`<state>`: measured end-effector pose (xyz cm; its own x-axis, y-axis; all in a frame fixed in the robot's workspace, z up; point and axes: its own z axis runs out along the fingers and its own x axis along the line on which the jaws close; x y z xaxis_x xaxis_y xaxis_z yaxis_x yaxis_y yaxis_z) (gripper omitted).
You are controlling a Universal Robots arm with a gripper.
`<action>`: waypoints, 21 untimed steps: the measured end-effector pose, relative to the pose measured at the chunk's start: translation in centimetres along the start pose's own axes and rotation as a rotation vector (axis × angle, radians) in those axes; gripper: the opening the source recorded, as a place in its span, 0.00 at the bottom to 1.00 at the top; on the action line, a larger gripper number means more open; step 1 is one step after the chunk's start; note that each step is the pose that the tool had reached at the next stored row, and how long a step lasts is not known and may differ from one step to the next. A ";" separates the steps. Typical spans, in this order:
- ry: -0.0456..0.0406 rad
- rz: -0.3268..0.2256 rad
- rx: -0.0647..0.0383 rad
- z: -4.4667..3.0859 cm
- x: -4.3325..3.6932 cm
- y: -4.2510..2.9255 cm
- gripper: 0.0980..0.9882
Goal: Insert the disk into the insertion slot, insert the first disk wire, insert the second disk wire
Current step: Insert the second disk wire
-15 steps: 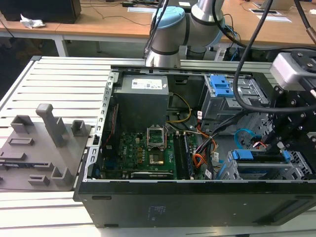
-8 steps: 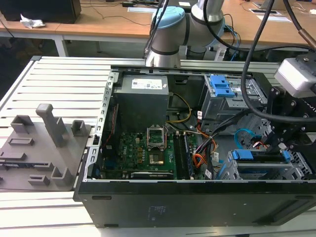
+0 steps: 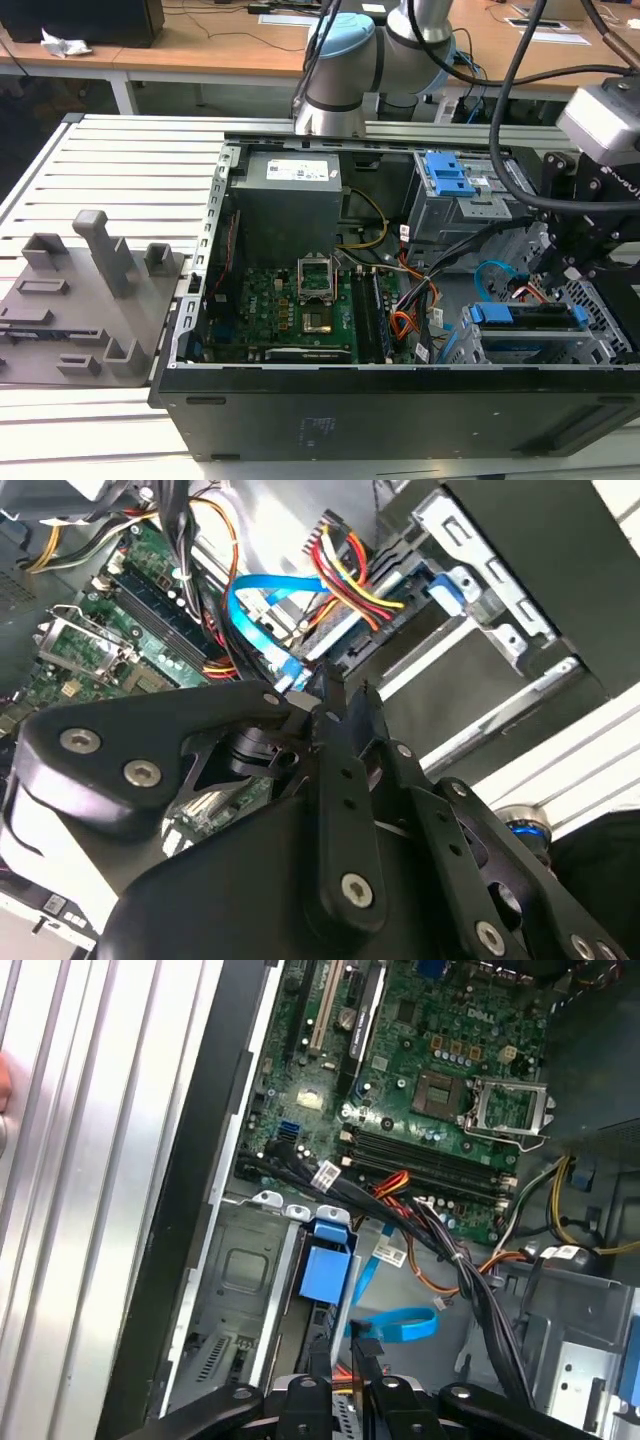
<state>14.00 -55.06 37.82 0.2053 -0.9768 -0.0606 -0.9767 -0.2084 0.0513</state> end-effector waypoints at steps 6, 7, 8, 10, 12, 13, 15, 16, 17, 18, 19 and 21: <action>-0.0008 -0.015 -0.001 1.29 -1.06 0.66 0.15; -0.0008 -0.017 -0.001 1.43 -1.06 0.66 0.15; -0.0005 -0.019 -0.001 1.74 -1.08 0.66 0.15; 0.0002 -0.021 -0.001 2.03 -1.08 0.65 0.15; 0.0020 -0.021 -0.002 2.06 -1.08 0.65 0.15; 0.0025 -0.021 -0.002 2.08 -1.08 0.65 0.15; 0.0041 -0.021 -0.002 2.07 -1.08 0.65 0.07; 0.0045 -0.021 -0.002 2.07 -1.08 0.65 0.07; 0.0048 -0.021 -0.002 2.07 -1.08 0.65 0.07; 0.0054 -0.021 -0.002 2.07 -1.08 0.65 0.07; 0.0063 -0.021 -0.002 2.07 -1.08 0.65 0.07; 0.0068 -0.021 -0.003 2.07 -0.97 0.67 0.07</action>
<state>13.02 -54.16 35.85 0.2259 -0.9726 -0.0550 -0.9721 -0.2287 0.0526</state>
